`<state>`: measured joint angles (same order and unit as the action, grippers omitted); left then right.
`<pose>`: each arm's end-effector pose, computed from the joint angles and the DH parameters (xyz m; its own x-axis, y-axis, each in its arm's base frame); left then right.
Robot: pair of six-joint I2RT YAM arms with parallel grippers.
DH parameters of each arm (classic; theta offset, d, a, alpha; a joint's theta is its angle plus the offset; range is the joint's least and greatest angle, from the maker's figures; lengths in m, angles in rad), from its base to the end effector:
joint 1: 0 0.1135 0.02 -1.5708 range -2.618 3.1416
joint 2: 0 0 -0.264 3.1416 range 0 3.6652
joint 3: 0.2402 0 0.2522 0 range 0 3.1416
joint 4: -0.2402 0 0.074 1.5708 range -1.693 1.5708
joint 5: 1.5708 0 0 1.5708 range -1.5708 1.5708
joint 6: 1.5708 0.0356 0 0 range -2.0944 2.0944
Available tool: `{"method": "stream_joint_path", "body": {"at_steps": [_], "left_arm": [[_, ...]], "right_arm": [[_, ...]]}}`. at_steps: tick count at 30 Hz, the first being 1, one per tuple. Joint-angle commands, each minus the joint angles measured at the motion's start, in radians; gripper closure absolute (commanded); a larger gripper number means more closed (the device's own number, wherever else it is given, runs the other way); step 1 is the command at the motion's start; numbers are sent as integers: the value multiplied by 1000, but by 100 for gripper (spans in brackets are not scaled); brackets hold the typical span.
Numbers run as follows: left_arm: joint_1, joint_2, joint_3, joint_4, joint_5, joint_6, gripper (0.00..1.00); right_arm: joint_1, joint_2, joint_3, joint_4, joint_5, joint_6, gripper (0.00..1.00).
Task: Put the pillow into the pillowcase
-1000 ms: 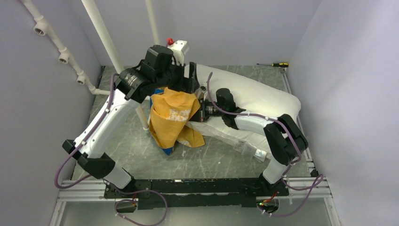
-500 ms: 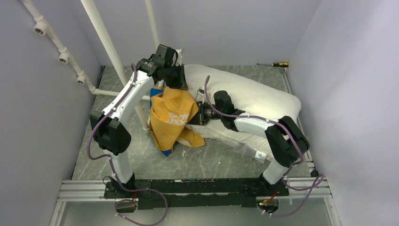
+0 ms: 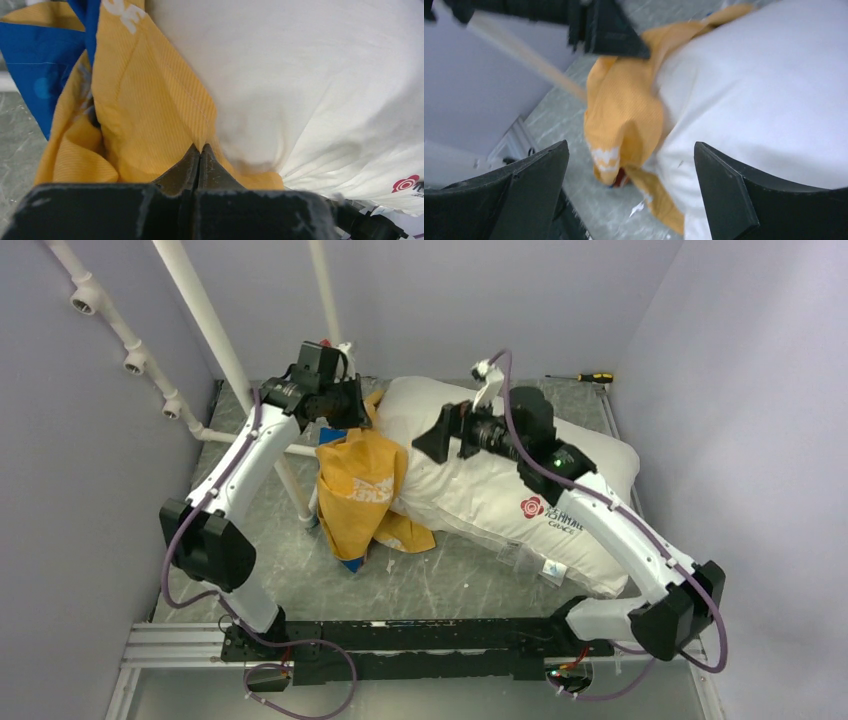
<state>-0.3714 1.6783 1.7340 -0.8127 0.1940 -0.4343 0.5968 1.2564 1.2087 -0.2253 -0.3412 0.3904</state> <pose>0.3411 -0.1402 0.3747 -0.7853 -0.1372 -0.6037 0.1723 0.8882 -0.4260 0.2327 0.1725 0.3838 -0.5092 0.0876 -0.8562 -0.6513 0.6110 0.4499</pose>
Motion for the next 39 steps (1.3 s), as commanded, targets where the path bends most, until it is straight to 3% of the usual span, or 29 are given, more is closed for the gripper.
{"method": "stream_joint_path", "body": {"at_steps": [1,5,9,12,14,15,16,18,28,32,39], "left_arm": [[35,-121,-56,129,48,-11,100],[38,-126,-54,140,118,6,100],[40,-119,-59,141,158,5,100],[40,-113,-68,146,178,3,100],[40,-108,-66,140,175,2,100],[40,-107,-66,139,173,3,100],[40,-110,-67,139,169,2,100],[40,-118,-73,140,160,1,100],[40,-233,-178,148,223,69,100],[40,-348,-311,207,242,87,100],[40,-617,-584,404,208,106,100]], "right_arm": [[-83,165,122,-70,34,-47,1],[-117,351,288,-85,43,-80,1],[-132,581,527,-211,47,-146,1],[-132,682,614,-267,-32,-181,7],[-132,707,607,-263,-123,-184,21],[-132,712,592,-250,-178,-180,40],[-132,712,574,-246,-214,-174,73],[-132,686,516,-214,-264,-152,100],[-127,402,251,-96,-489,-120,100],[-120,309,163,-120,-566,-125,100],[-28,230,51,-183,-570,-151,100]]}}
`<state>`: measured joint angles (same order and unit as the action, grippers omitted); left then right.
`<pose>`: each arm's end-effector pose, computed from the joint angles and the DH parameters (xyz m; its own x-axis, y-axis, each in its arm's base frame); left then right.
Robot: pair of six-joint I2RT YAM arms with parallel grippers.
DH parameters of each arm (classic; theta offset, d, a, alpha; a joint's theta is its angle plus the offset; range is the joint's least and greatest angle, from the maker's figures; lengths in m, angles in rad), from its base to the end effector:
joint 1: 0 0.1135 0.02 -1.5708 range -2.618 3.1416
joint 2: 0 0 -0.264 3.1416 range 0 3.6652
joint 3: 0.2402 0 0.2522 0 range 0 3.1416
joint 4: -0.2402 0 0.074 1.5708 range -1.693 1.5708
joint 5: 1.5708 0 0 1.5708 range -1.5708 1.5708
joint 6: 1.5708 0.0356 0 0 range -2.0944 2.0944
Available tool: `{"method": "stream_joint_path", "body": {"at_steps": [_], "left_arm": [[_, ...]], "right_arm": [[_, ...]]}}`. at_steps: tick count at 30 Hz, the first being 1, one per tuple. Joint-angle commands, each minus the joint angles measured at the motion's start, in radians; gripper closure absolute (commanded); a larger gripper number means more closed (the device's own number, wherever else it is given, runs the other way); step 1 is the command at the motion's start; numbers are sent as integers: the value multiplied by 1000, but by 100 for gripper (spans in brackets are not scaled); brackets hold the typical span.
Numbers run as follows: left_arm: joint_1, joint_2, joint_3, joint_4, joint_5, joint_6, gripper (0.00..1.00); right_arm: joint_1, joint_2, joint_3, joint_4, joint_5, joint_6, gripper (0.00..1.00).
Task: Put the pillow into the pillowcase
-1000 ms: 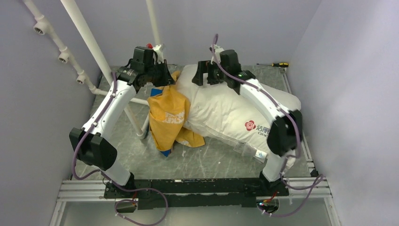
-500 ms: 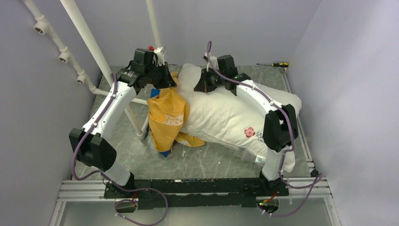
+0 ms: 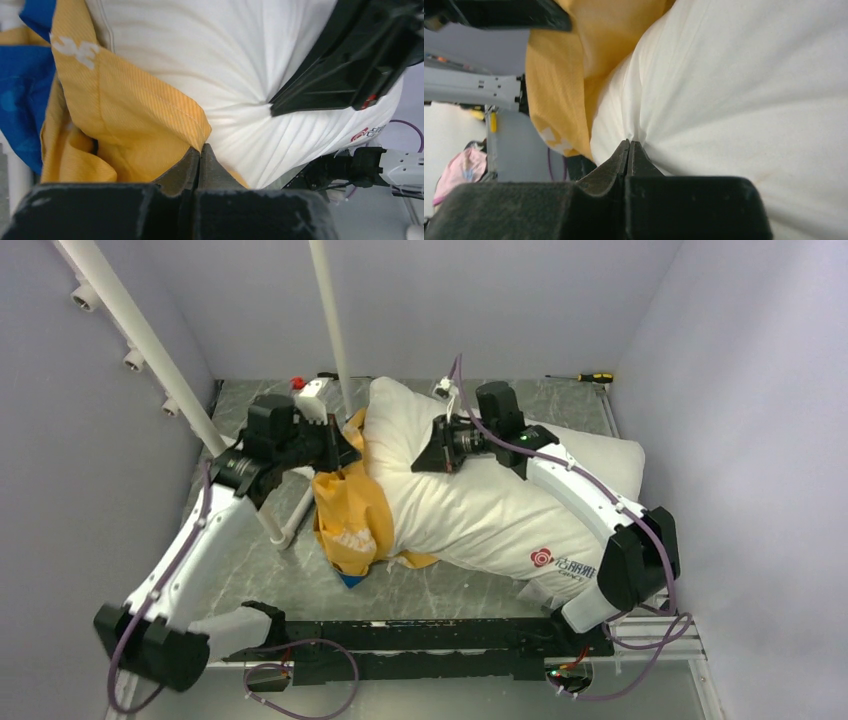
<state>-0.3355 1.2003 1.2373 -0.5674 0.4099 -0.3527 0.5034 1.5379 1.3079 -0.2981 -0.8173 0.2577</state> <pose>0.2399 -0.0987 0.3747 -0.6647 -0.1037 -0.7399 0.4230 0.7640 -0.4872 0.2927 0.1908 0.3304 -0.6516 -0.1598 -0.7416 -0.7402 0.3476 0.5755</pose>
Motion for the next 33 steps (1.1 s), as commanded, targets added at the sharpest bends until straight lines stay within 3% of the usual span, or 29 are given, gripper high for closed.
{"method": "stream_joint_path", "body": {"at_steps": [1,11,17,24,33], "left_arm": [[4,-161,-109,165,-26,17,100],[3,-82,-34,9,-189,-79,100],[4,-45,-10,150,-120,-98,100],[4,-93,-38,259,-250,-120,100],[3,-78,-29,547,116,-145,100]], "right_arm": [[84,-62,-53,-118,-100,-28,100],[143,-152,-85,-214,-156,-97,100],[195,-124,-129,-285,-156,-142,100],[219,-146,-188,-292,-196,-181,100],[230,-34,-119,-306,-178,-228,100]]}}
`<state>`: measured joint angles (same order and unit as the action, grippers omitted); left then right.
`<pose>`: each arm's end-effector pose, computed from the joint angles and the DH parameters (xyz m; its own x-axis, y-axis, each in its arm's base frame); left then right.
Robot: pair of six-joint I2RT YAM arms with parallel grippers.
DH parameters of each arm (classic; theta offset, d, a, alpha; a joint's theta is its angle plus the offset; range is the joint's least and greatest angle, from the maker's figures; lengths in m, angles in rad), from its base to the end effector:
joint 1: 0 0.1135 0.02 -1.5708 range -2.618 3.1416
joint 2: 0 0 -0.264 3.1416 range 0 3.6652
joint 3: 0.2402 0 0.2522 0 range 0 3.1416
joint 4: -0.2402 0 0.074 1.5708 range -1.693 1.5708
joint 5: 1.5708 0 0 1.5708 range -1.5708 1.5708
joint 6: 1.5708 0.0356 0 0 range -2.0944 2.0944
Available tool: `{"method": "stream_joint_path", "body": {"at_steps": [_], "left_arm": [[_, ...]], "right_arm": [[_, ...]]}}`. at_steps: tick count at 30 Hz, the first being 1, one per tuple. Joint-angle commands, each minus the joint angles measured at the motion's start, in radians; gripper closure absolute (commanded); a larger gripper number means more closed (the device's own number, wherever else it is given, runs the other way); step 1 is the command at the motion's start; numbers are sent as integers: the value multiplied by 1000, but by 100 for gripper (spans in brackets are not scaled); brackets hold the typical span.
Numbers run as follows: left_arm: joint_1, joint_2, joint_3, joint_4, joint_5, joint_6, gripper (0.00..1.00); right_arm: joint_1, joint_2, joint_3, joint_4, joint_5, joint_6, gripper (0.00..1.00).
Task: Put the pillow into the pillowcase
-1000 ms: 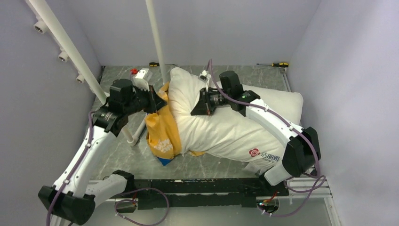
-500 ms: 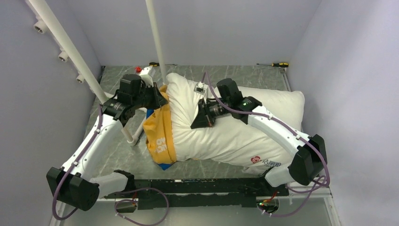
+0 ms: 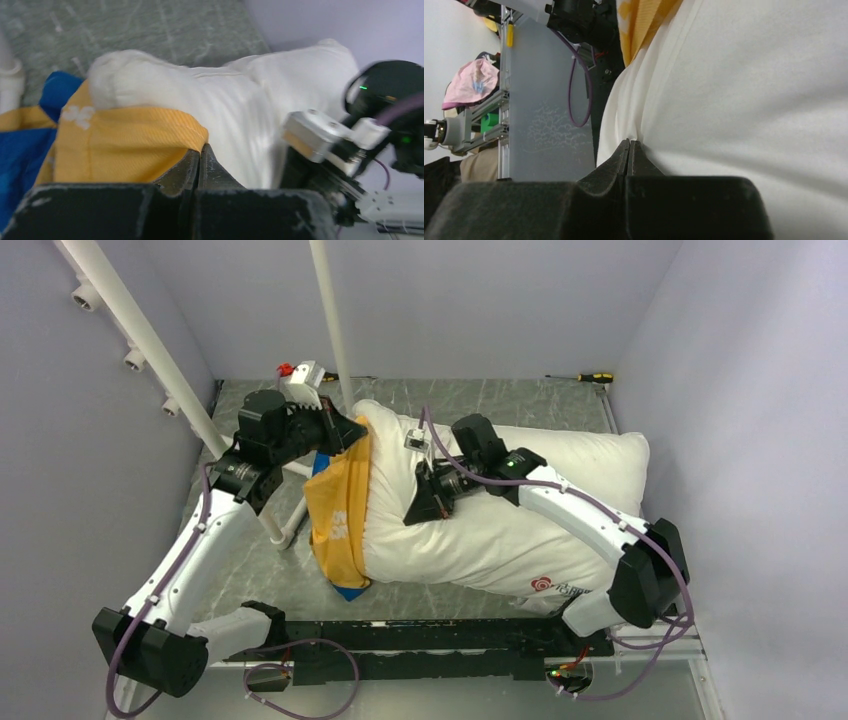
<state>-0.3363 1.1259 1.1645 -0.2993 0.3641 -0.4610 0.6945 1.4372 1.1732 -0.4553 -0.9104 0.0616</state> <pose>0.2342 -0.0953 0.3936 -0.4996 -0.2657 -0.8245 0.4588 0.7262 -0.5120 0.2195 0.2194 0.3060 -0.5576 -0.4153 -0.7188 -0.8163 0.1169 0.5657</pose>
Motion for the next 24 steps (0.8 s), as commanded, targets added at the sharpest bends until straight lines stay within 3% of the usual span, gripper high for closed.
{"method": "stream_joint_path", "body": {"at_steps": [1,9,14,18,20,23,24], "left_arm": [[2,2,48,290,193,-45,100],[-55,54,106,301,312,6,100],[-130,78,100,302,478,-3,100],[-205,75,98,169,499,62,100],[-218,58,84,110,454,96,100],[-218,29,80,-45,195,106,98],[-218,22,89,-97,95,108,88]], "right_arm": [[43,77,25,-130,-91,-25,100],[71,76,22,39,-107,51,100],[37,-14,-106,323,-58,188,100],[-13,-67,-204,490,-49,271,100],[-31,-74,-235,531,-55,301,100],[-39,-62,-233,471,-37,265,100],[-40,-62,-234,460,-30,251,100]]}}
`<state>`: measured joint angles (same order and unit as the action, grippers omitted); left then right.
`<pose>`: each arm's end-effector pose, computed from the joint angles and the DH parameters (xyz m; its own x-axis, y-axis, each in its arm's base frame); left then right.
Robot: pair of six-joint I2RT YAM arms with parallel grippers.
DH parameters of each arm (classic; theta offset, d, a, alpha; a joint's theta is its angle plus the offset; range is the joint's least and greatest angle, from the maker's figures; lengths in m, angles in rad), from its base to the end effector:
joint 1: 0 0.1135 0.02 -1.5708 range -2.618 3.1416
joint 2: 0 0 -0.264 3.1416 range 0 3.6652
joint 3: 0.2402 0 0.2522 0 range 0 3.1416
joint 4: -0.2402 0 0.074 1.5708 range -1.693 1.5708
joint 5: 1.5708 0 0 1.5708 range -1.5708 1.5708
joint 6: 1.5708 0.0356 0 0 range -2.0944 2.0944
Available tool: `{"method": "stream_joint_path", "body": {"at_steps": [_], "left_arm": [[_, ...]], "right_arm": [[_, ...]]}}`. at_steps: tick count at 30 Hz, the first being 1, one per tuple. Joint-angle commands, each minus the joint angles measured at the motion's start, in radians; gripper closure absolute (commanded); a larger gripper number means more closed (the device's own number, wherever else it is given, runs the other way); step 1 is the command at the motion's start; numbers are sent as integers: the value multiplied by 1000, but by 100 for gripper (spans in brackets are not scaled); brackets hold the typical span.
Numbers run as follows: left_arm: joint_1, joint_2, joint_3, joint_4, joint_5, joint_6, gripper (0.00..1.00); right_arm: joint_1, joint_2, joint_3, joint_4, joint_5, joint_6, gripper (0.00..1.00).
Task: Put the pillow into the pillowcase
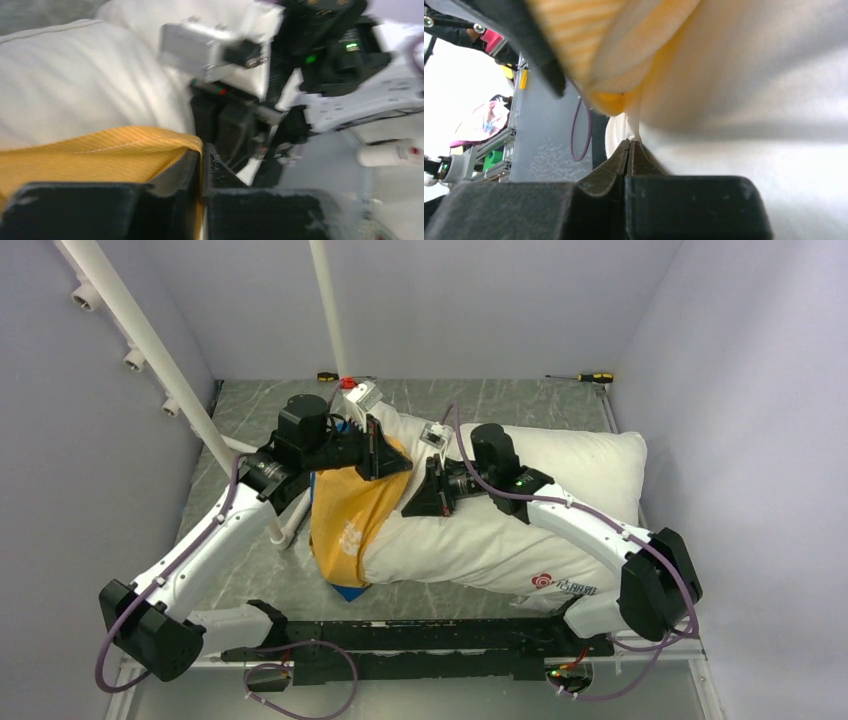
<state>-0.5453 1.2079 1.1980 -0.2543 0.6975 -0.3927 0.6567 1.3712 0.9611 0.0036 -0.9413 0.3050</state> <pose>0.2186 -0.1594 0.3914 -0.5613 -0.0026 -0.8276 0.7716 0.3601 -0.5244 0.2228 0.2080 0.2921 -0.5832 -0.2263 -0.7801 -0.8097 0.0849 0.5807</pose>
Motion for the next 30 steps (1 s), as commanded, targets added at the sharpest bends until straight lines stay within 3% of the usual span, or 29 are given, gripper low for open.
{"method": "stream_joint_path", "body": {"at_steps": [1,2,3,5,8,12,16,19,23,28,30], "left_arm": [[-8,-64,59,-184,-338,39,68],[-8,-67,63,-224,-424,40,42],[-8,-70,71,-254,-485,47,22],[-6,-70,103,-309,-577,57,9],[-5,-47,174,-343,-662,47,2],[23,68,313,-464,-763,-2,1],[115,185,402,-523,-717,-65,1],[155,259,429,-527,-619,-79,9],[157,317,450,-550,-532,-75,29],[157,273,412,-523,-522,-79,81],[159,251,419,-538,-551,-78,92]], "right_arm": [[-3,-2,-24,-35,14,-4,100],[-3,-10,-30,-46,19,-9,100],[-3,-16,-35,-54,21,-14,100],[-3,-18,-42,-81,22,-27,100],[-2,-14,-59,-88,17,-38,100],[-2,-23,-84,-65,16,-23,100],[0,-19,-80,-79,22,-31,100],[0,-13,-67,-99,35,-43,100],[0,5,-39,-137,54,-57,100],[0,18,-20,-141,73,-55,100],[0,21,-14,-142,76,-50,100]]}}
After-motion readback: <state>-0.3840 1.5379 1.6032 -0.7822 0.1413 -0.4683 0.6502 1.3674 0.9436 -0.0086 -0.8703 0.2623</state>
